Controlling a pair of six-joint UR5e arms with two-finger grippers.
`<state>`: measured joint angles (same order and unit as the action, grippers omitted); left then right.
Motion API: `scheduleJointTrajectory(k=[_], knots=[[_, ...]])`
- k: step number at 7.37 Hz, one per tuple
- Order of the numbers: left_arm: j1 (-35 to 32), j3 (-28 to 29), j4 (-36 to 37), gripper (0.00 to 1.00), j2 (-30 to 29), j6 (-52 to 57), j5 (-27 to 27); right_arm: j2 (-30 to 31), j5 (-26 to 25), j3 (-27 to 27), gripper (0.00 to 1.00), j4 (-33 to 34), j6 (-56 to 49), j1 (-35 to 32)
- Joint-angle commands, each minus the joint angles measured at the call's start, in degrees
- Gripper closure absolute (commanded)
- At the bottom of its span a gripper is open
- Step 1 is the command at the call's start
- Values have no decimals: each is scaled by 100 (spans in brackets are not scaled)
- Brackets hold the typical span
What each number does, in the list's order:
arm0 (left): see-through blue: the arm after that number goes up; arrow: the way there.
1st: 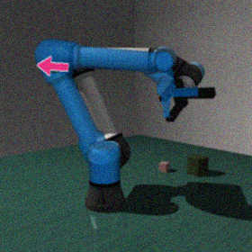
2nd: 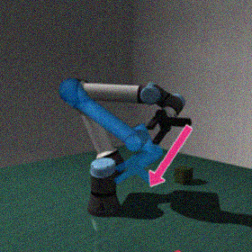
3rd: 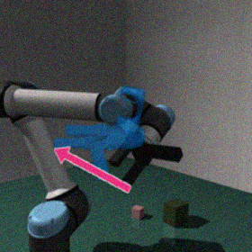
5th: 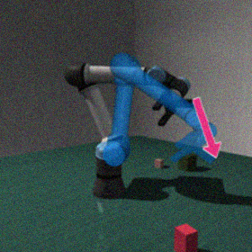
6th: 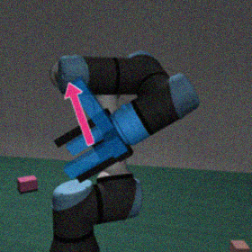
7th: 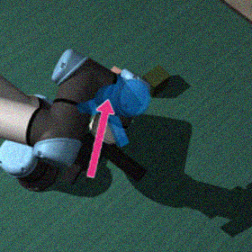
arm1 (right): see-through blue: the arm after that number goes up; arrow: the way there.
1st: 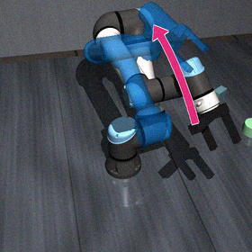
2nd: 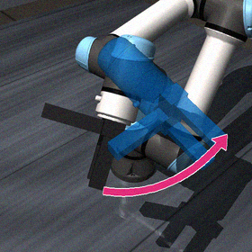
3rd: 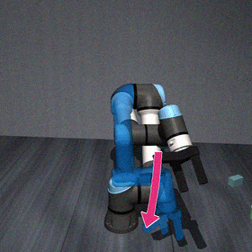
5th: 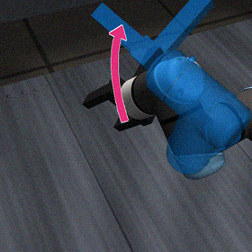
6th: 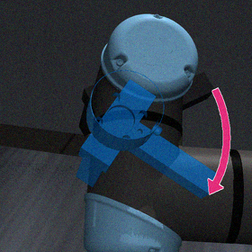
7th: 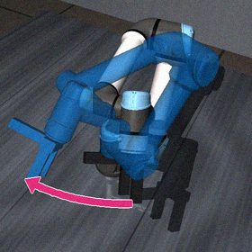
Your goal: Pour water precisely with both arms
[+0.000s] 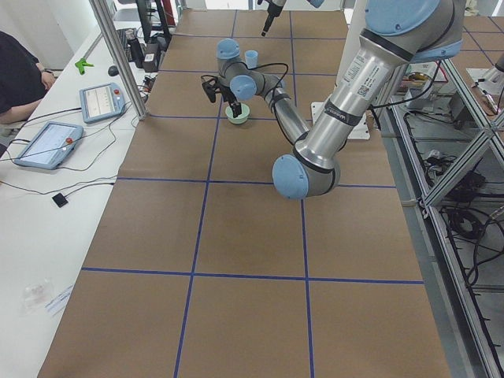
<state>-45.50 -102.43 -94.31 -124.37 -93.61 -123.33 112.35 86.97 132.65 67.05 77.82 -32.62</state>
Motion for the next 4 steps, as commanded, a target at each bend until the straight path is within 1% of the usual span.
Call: scheduleJointTrajectory(k=[1,2,3,4], knots=[[15,-102,-8,0,158,1,2,-2,-2208,7,0,378,1173,1818],[24,-111,-43,0,237,9,36,-2,-2611,-142,0,388,1270,2047],[41,-102,-43,0,273,9,46,-89,-3180,-474,1,379,1480,2302],[59,-102,-43,0,290,9,46,-247,-3421,-695,1,379,1491,2348]])
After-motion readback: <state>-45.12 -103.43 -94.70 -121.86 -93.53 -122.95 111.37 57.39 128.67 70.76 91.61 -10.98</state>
